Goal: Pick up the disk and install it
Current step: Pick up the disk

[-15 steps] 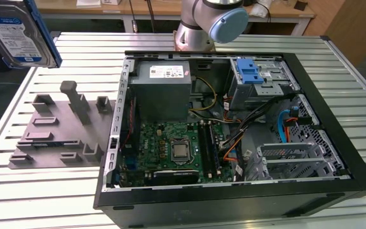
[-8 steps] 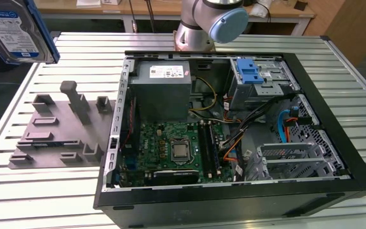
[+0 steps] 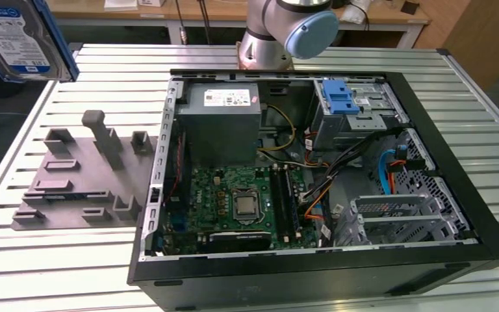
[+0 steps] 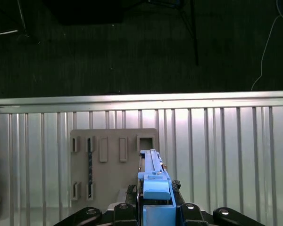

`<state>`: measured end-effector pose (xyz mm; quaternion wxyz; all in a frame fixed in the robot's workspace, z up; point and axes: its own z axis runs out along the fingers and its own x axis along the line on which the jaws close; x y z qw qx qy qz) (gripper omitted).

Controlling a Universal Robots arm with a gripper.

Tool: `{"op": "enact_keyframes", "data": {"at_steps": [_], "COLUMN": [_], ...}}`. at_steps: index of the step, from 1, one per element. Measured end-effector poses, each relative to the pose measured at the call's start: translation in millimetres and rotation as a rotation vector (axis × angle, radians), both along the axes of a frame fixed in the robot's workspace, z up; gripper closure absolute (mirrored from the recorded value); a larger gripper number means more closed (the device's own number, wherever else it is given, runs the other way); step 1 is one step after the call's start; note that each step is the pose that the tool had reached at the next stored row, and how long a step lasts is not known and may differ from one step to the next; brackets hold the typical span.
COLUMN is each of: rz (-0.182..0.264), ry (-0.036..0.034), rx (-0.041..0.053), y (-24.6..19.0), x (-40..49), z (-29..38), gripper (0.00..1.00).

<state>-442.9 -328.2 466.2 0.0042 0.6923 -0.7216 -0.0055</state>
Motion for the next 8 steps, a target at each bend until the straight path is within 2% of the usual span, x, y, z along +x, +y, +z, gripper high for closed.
{"op": "enact_keyframes", "data": {"at_steps": [8], "rz": [0.0], "ry": [-0.0001], "rx": [0.0001], "y": [0.0], "x": [0.0], "z": [9.6], "gripper": [0.64]}}
